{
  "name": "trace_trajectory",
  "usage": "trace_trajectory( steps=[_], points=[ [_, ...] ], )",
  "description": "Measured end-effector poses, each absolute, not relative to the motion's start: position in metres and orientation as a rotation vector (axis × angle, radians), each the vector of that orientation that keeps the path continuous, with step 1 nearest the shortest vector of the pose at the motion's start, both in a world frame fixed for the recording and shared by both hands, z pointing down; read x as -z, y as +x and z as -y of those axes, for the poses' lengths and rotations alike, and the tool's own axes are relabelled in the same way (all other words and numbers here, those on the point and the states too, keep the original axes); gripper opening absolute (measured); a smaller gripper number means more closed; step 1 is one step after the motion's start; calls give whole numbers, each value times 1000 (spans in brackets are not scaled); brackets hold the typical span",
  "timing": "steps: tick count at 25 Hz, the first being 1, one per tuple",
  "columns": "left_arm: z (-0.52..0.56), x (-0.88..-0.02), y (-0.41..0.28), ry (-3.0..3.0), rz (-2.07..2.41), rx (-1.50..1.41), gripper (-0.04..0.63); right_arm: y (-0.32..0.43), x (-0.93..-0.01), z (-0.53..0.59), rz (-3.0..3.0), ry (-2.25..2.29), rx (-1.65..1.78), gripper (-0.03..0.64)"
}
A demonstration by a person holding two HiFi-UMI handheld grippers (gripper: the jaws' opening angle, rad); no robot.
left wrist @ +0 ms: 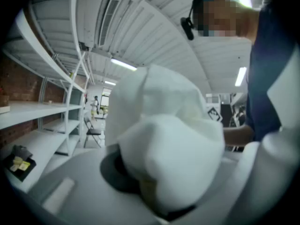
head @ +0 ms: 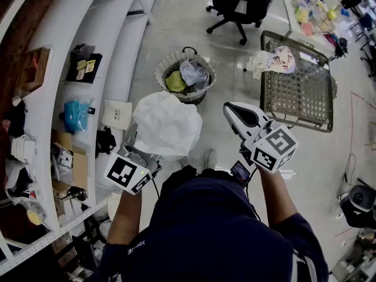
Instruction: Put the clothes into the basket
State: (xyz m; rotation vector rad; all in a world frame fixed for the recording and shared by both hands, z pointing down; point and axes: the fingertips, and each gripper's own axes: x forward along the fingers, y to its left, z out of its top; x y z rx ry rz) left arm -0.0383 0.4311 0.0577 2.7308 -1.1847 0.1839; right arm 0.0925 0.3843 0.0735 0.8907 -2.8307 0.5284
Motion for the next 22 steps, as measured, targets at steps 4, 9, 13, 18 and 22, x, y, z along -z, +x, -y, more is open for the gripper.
trace_trajectory(
  steps=[4,9,13,18,22],
  points=[
    [-433,-58,-32,2727,1184,-187,135,97,-74,-387,2834,886,-529,6],
    [-436,-60,-25,2722,1191,-189,135,102,-74,-389,2842,877,-532,6],
    [-437,-62,-25,2709,1211,-195,135,107,-73,-388,2861,886,-542,6],
    [-438,-61,-22,2694,1255,-193,135,120,-72,-389,2876,875,-556,6],
    [-440,-55,-15,2694,1298,-199,135,135,-72,-393,2893,853,-575,6]
  ],
)
